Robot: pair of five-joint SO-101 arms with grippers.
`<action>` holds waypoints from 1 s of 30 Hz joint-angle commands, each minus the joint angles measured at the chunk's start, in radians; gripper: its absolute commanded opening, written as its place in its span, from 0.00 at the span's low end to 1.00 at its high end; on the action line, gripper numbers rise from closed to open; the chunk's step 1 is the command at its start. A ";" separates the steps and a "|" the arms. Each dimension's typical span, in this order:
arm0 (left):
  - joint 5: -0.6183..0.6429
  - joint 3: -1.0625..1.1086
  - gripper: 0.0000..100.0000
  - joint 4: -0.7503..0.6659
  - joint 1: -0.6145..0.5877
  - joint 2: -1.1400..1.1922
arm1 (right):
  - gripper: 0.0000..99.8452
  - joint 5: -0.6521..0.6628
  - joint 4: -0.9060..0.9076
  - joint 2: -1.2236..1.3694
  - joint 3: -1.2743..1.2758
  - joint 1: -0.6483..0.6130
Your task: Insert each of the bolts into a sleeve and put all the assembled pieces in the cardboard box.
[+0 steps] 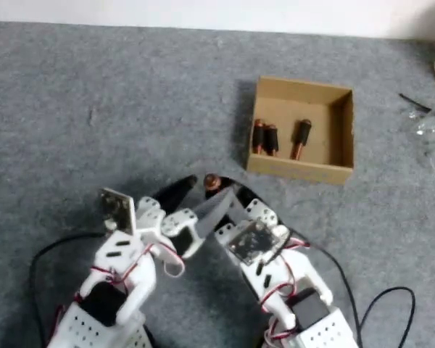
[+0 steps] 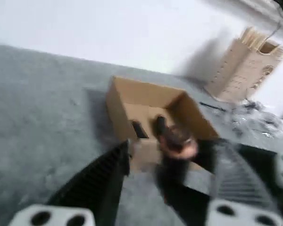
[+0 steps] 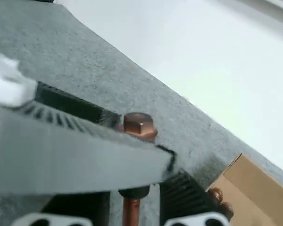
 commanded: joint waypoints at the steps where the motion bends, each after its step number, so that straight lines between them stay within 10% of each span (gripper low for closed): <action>1: 0.135 -0.024 0.36 -0.023 -0.143 -0.005 | 0.01 0.009 -0.024 -0.021 0.133 0.007; 7: 0.419 -0.110 0.36 -0.043 -0.463 -0.005 | 0.01 0.009 -0.025 -0.021 0.133 0.019; 12: 0.430 -0.087 0.36 -0.046 -0.470 -0.005 | 0.01 0.009 -0.027 -0.021 0.131 0.030; 20: 0.060 0.027 0.35 -0.043 -0.283 -0.005 | 0.01 0.003 -0.053 -0.019 0.131 0.074; 27: -0.078 0.027 0.00 -0.048 -0.302 -0.005 | 0.01 0.002 -0.056 -0.018 0.131 0.119; 30: -0.104 0.027 0.03 -0.037 -0.312 -0.005 | 0.01 0.002 -0.056 -0.013 0.131 0.119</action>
